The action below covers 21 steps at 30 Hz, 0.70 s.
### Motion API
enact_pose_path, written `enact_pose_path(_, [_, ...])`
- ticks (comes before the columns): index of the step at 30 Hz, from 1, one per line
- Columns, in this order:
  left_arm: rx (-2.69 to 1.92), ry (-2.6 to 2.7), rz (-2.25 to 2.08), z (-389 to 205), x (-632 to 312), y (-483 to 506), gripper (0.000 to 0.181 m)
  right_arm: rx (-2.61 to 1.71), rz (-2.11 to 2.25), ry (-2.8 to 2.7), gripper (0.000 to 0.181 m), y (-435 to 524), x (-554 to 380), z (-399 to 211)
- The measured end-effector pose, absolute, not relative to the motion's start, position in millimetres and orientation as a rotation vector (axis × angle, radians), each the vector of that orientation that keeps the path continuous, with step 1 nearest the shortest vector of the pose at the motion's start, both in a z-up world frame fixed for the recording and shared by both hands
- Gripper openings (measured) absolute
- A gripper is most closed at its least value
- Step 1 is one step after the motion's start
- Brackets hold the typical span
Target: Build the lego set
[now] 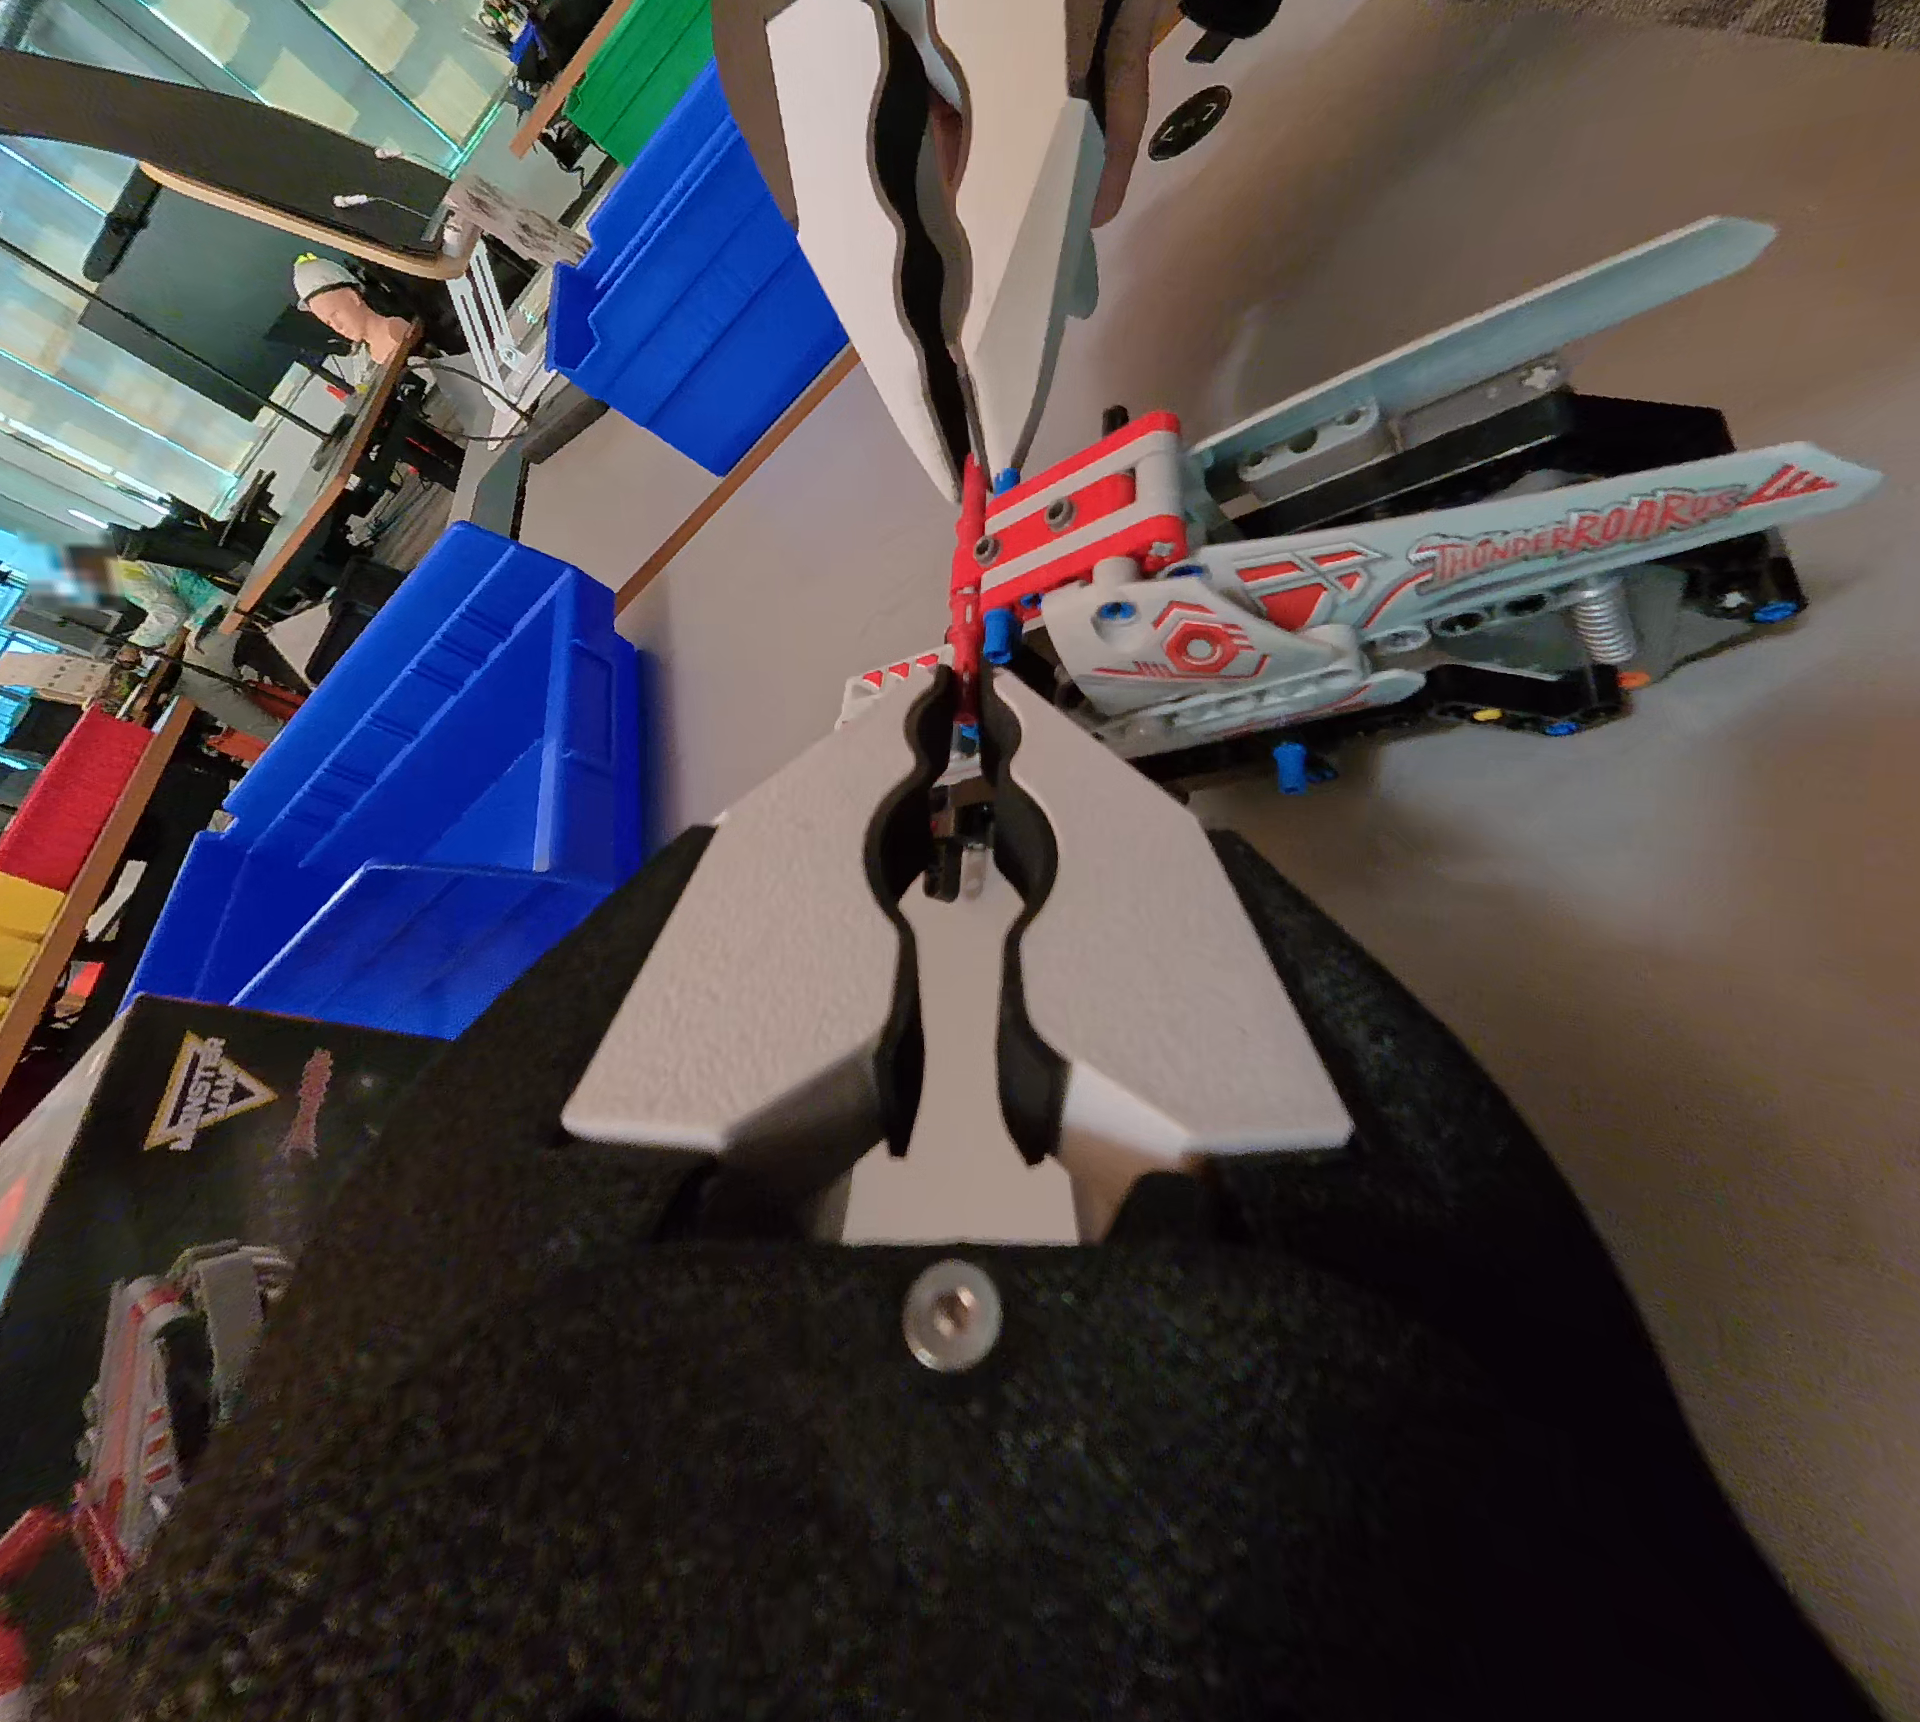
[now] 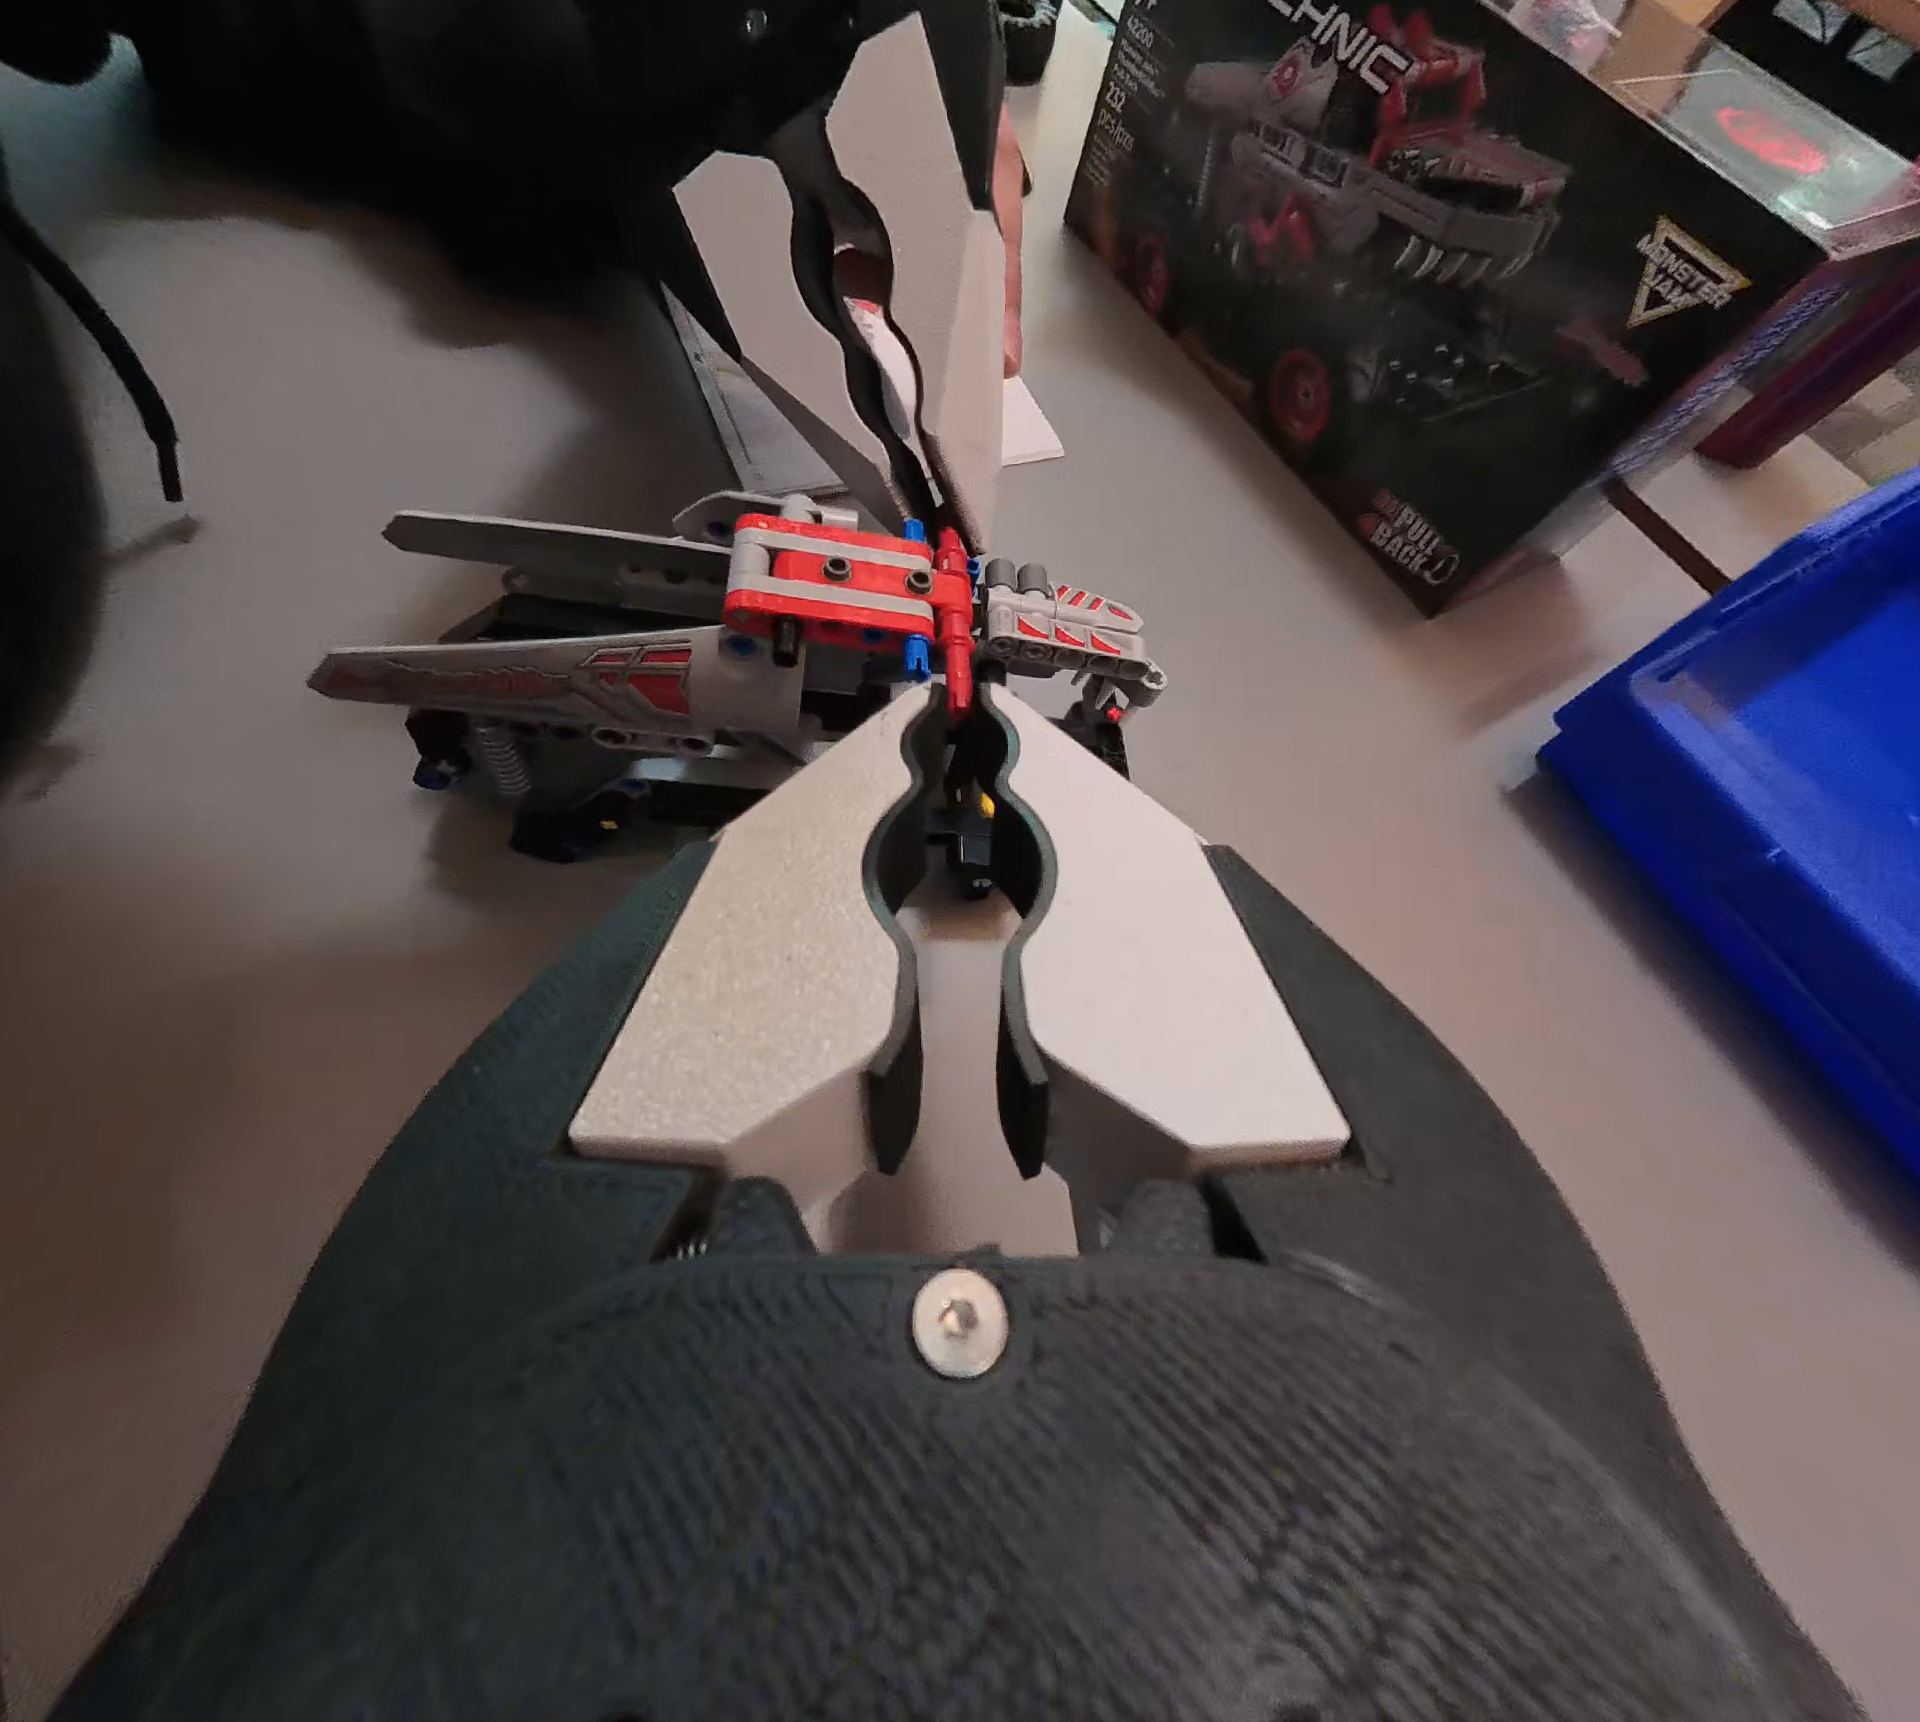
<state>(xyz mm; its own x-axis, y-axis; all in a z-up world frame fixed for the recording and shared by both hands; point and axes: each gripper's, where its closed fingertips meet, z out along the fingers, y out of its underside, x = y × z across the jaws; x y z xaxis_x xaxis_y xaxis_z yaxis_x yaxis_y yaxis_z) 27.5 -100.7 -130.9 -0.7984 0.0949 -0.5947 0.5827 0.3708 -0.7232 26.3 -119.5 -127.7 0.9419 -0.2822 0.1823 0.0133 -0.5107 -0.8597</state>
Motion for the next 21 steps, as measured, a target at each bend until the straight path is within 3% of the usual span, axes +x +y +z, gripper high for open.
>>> enact_pose_path(21, [0.653,2.156,-1.248,-132.2,27.1,-103.6,0.001,-2.141,-0.452,0.197,0.001,-117.2,23.4,-128.7])
